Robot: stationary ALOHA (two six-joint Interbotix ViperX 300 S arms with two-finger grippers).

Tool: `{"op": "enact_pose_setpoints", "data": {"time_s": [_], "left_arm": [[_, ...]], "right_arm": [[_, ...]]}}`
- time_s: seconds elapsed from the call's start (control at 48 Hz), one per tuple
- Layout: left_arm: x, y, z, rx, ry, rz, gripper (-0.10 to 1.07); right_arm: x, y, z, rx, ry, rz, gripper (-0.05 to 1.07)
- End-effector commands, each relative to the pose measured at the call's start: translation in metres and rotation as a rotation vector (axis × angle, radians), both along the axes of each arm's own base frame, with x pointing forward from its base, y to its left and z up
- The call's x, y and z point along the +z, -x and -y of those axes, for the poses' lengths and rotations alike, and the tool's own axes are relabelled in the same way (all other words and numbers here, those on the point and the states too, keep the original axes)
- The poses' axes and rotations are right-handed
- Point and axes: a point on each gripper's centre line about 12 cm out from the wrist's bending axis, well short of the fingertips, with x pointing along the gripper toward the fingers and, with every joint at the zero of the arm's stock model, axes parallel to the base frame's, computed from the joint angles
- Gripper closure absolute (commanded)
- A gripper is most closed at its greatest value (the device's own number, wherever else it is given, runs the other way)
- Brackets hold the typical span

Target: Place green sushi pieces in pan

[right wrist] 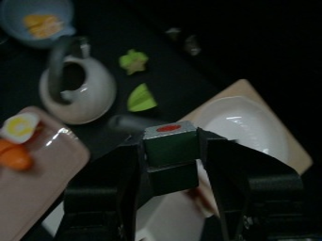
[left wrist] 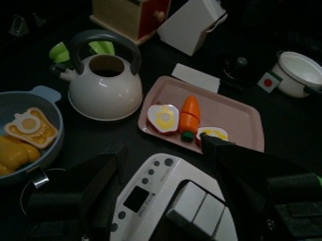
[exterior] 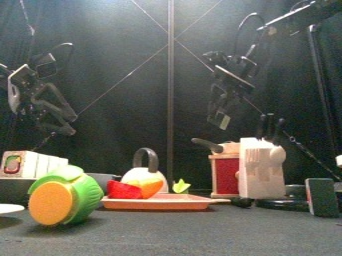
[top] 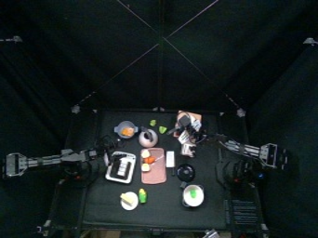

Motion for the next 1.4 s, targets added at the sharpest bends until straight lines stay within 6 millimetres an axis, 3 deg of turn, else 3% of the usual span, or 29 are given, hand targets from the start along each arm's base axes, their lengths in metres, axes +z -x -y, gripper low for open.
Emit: {"op": "enact_pose_setpoints", "data": {"time_s": [0.0, 0.104, 0.312, 0.583, 1.062, 1.375], "left_arm": [[0.005, -0.002, -0.001, 0.003, -0.005, 0.018, 0.02], [0.005, -0.002, -0.001, 0.003, -0.004, 0.016, 0.02], [0.005, -0.002, -0.001, 0.003, -0.006, 0.017, 0.02], [0.004, -0.002, -0.001, 0.002, -0.006, 0.014, 0.02], [0.004, -0.002, -0.001, 0.002, -0.006, 0.014, 0.02], [0.004, -0.002, -0.001, 0.002, -0.008, 0.014, 0.02]], "right_arm": [[0.008, 0.009, 0.024, -0.056, 0.032, 0.019, 0.39], [0.002, 0.009, 0.038, -0.061, 0.054, 0.009, 0.39], [-0.003, 0.0, 0.048, -0.048, 0.069, 0.001, 0.38], [-0.004, 0.003, 0.051, -0.065, 0.06, 0.004, 0.34], [-0.007, 0.008, 0.056, -0.088, 0.049, 0.002, 0.1], [-0.008, 0.009, 0.056, -0.097, 0.042, -0.006, 0.09]]}}
